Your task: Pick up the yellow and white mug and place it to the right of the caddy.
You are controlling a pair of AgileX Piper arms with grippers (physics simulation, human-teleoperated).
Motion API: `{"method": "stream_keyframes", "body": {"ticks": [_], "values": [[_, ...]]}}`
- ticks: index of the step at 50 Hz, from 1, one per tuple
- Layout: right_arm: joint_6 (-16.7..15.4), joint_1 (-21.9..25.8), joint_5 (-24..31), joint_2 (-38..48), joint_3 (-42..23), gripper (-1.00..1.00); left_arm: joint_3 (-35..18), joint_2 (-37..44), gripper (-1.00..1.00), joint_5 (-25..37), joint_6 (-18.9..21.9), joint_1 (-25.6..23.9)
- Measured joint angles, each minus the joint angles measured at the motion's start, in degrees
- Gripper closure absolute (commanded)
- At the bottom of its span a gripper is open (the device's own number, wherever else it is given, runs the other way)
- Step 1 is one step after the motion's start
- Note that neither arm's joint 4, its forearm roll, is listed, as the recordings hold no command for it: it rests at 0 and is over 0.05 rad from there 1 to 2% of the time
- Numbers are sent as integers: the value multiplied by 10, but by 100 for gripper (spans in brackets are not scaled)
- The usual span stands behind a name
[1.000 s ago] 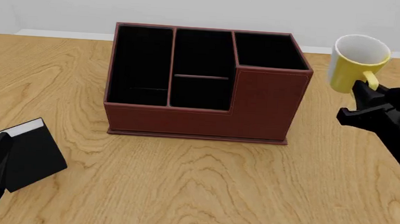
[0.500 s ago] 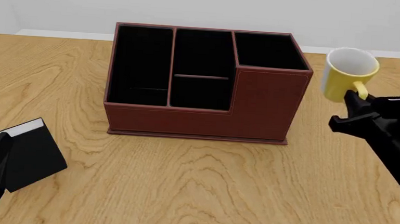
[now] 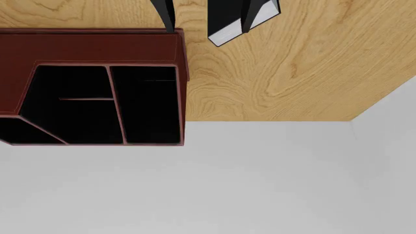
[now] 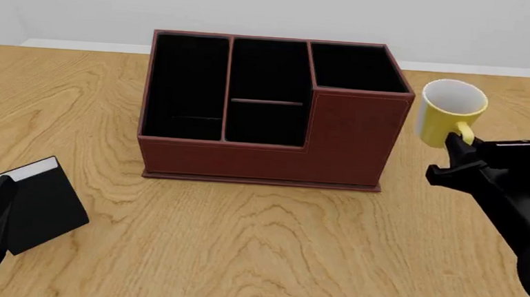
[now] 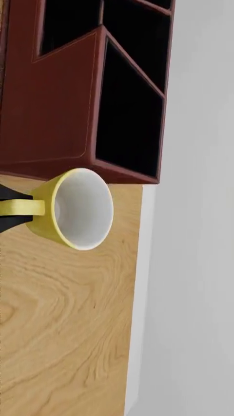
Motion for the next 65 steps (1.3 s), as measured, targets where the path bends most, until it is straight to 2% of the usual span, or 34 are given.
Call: {"method": "stream_keyframes", "body": {"ticks": [22,65], "values": [[1,-6,-69,80,9,100,0,0,-100,0,0,0],[-4,-11,-145,186,10,100,0,0,-100,0,0,0]]}}
